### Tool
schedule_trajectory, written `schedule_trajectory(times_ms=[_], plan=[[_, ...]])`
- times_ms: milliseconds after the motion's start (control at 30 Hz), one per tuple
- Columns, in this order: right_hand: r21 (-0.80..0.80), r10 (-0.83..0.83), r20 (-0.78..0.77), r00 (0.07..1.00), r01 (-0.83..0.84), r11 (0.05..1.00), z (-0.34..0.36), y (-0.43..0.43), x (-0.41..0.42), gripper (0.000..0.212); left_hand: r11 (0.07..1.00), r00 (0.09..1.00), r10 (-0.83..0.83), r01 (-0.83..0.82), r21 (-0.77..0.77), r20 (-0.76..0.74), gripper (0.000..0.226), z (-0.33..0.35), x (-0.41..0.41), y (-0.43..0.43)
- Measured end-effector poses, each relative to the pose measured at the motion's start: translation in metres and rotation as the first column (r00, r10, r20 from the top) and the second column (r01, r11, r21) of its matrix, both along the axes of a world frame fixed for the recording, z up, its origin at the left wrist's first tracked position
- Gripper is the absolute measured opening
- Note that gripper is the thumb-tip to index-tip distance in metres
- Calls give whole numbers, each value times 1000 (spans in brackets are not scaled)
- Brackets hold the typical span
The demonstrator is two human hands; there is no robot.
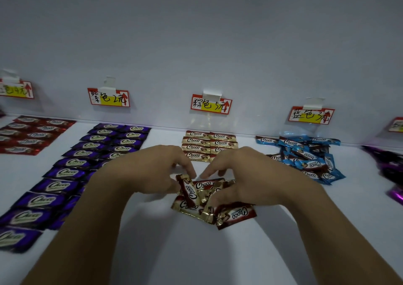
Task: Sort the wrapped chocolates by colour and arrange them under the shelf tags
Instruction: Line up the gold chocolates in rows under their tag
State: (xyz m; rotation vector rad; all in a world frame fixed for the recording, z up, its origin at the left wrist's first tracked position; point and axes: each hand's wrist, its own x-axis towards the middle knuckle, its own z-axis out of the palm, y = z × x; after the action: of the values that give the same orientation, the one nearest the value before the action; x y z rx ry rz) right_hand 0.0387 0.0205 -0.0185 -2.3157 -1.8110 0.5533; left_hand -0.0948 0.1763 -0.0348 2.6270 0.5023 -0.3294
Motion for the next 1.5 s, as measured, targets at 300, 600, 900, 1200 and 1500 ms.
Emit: schedule_trajectory(times_ms=[300, 600, 900, 1200, 1500], plan=[[38, -51, -21, 998, 51, 998, -6, -7, -3, 23, 999, 996, 17, -14, -33, 90, 22, -3, 4, -4], [170, -135, -309, 941, 195, 966, -10, -21, 19, 10, 970, 920, 109, -16, -243, 375, 6, 1, 0, 0], [294, -252, -343, 905, 358, 886, -20, -16, 31, 14, 932, 869, 281, -146, -333, 406, 10, -5, 14, -2], [366, -278, -427, 860, 446, 817, -24, -15, 33, 17, 911, 789, 372, -210, -354, 488, 8, -13, 23, -9], [411, -281, -347, 895, 415, 812, -27, -12, 34, 17, 947, 876, 264, -157, -281, 403, 46, -19, 27, -9]])
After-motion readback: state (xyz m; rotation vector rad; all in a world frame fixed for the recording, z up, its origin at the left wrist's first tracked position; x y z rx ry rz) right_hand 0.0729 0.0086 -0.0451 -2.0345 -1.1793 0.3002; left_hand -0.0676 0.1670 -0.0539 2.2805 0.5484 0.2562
